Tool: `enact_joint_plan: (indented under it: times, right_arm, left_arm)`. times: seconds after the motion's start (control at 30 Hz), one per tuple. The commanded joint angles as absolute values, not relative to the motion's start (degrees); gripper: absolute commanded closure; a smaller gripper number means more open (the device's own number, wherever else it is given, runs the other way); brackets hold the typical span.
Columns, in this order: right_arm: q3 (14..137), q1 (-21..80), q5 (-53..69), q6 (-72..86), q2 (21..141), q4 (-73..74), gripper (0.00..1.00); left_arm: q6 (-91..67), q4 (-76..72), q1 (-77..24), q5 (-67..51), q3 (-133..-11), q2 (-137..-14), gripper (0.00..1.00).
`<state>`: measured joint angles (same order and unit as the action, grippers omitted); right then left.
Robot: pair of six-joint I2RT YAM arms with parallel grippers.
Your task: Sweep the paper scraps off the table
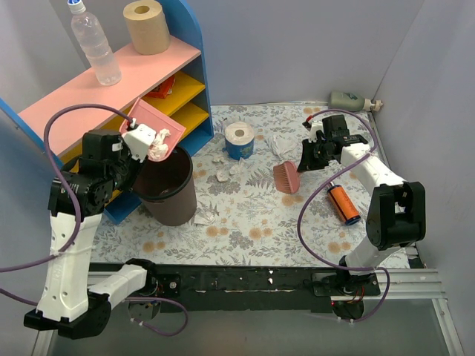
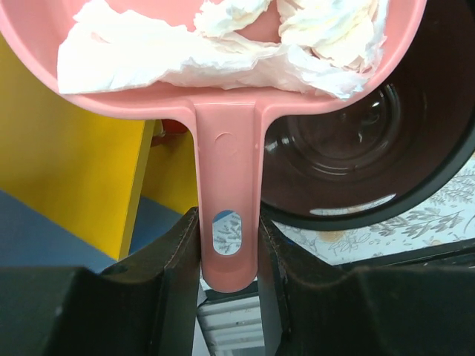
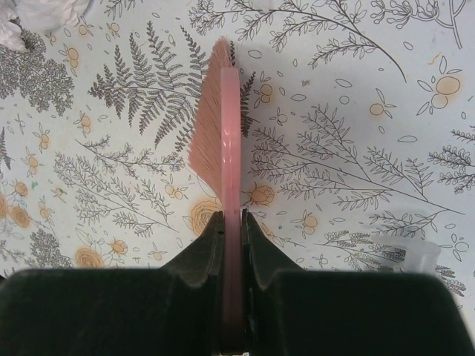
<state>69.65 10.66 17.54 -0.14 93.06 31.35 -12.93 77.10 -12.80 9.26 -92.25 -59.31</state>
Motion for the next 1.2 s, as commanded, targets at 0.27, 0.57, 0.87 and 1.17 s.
enact_joint_plan:
  times: [0.27,0.57,0.87,1.17]
  right_arm:
    - [68.64,11.25,16.52,-0.79,91.76,35.42,0.99]
    - [69.26,11.25,16.79,-0.44,92.11,34.19,0.99]
    - [67.15,11.25,16.61,-0.44,89.92,33.05,0.99]
    - [63.81,11.16,16.61,1.05,87.1,31.64,0.99]
  left_arm:
    - [-8.1,79.28,-12.39,21.79,-83.76,-50.89,1.0]
    - [2.54,79.19,-12.39,27.07,-84.46,-51.76,1.0]
    - [18.36,79.1,-12.39,29.88,-84.81,-52.82,1.0]
    - [31.45,79.01,-12.39,30.76,-84.9,-53.44,1.0]
